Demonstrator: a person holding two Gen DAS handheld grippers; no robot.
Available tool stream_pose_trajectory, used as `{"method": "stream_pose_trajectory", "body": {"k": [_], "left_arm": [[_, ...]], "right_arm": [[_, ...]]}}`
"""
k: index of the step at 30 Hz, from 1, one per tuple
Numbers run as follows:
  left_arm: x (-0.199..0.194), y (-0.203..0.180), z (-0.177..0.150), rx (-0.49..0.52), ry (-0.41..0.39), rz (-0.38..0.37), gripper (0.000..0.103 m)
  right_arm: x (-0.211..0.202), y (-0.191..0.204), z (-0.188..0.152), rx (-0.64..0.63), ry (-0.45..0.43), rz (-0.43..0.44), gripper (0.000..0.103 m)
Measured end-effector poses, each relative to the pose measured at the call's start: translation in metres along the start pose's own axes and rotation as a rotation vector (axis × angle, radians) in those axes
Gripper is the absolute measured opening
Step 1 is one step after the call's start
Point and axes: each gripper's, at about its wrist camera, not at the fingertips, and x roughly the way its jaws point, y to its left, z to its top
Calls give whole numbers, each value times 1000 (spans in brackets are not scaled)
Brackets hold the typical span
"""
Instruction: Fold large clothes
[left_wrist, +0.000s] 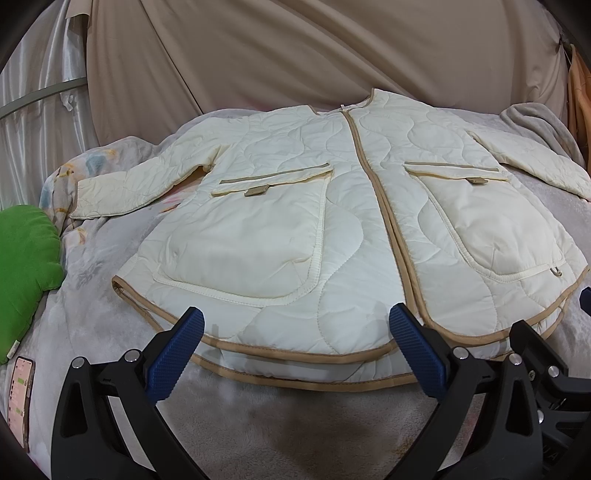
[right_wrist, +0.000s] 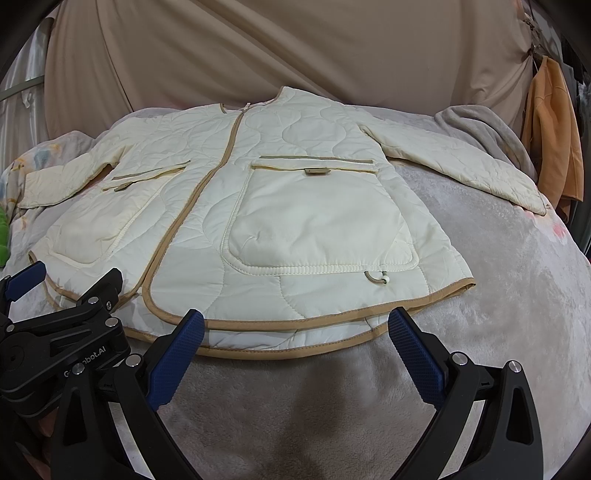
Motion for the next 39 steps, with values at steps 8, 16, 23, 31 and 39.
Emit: {"method": "stream_pose_trajectory", "body": {"k": [8,16,23,31,39], "left_arm": [[1,0,0,-4,6,-3,98],[2,10,5,-34,50,-36,98],[8,15,23,-14,63,-28,98],[33,39,51,-10,93,-62,98],[59,73,85,-49,46,-47,98]], "right_arm": [[0,-1,0,3,2,3,98],[-3,-27,12,46,24,25,98],[4,-91,47,105,35,32,98],[55,-244,83,384,68,-29,98],[111,-392,106,660,42,-85,98]]}}
